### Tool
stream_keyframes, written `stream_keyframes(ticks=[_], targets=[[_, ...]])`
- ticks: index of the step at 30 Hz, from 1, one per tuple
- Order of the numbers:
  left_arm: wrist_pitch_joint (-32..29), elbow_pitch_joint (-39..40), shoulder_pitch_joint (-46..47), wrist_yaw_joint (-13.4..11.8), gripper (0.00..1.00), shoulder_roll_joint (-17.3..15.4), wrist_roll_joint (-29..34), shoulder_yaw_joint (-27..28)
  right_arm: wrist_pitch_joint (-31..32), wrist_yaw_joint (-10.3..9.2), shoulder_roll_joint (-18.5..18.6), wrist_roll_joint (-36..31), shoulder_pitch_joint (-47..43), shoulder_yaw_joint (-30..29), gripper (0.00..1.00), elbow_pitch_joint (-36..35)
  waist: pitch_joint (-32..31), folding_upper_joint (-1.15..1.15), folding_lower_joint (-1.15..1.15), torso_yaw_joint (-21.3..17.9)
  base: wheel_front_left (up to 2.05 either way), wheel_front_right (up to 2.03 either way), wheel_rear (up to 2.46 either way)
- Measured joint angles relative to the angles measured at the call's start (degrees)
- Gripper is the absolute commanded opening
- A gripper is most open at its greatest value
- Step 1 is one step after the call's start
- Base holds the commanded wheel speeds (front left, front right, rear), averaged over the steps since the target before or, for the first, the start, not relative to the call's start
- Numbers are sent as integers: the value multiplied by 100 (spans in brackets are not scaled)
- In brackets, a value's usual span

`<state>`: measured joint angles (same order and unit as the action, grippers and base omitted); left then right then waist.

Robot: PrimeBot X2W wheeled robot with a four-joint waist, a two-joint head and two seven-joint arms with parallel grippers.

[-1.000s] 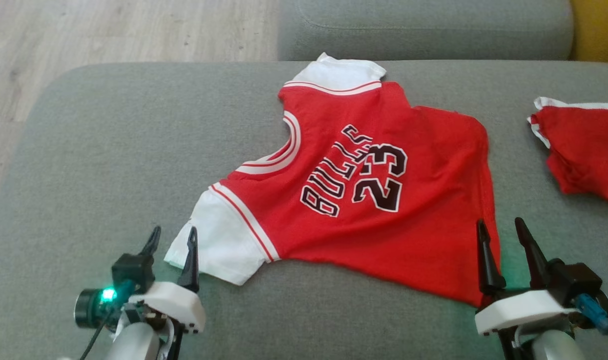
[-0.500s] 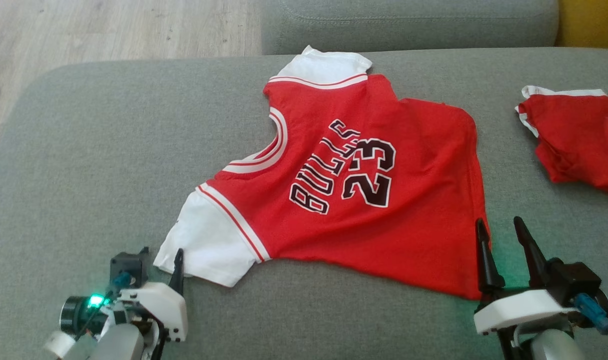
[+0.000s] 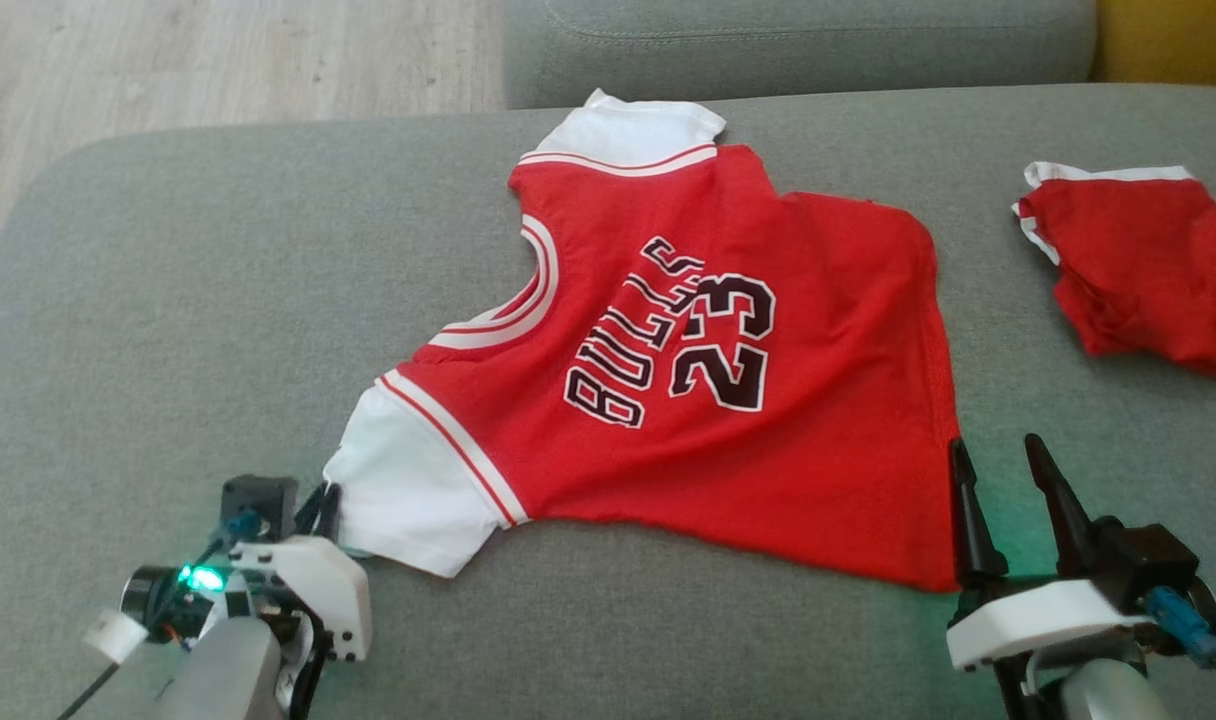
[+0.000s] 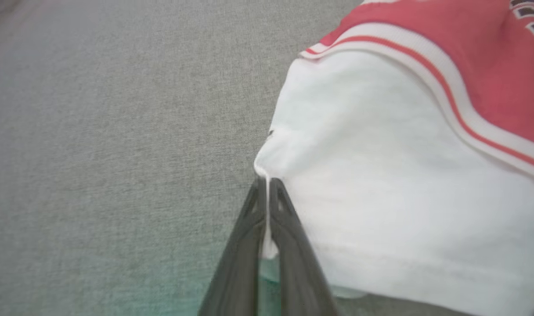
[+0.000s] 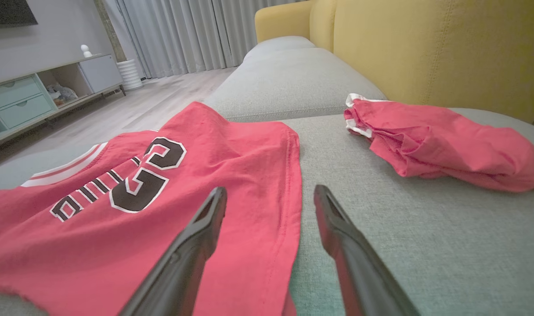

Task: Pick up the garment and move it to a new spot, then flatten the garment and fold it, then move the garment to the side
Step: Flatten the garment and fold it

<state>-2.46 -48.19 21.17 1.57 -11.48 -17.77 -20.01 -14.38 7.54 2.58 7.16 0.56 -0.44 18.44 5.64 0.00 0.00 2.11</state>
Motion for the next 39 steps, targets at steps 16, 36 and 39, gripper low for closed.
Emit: stream_keyframes(ticks=[16, 36, 39], targets=[[1470, 1044, -67, -268, 0, 73, -133, 133, 545, 0, 0, 204, -404, 254, 100, 563, -122, 0, 0, -19, 0, 0, 0], [1612, 2123, -370, -468, 0, 25, -40, 131, 1187, -1, 3, 595, -369, 579, 0, 786, -106, 0, 0, 77, 0, 0, 0], [1561, 2147, -391, -505, 0, 7, -40, 125, 1124, 0, 0, 637, -369, 628, 0, 753, -111, 0, 0, 70, 0, 0, 0]])
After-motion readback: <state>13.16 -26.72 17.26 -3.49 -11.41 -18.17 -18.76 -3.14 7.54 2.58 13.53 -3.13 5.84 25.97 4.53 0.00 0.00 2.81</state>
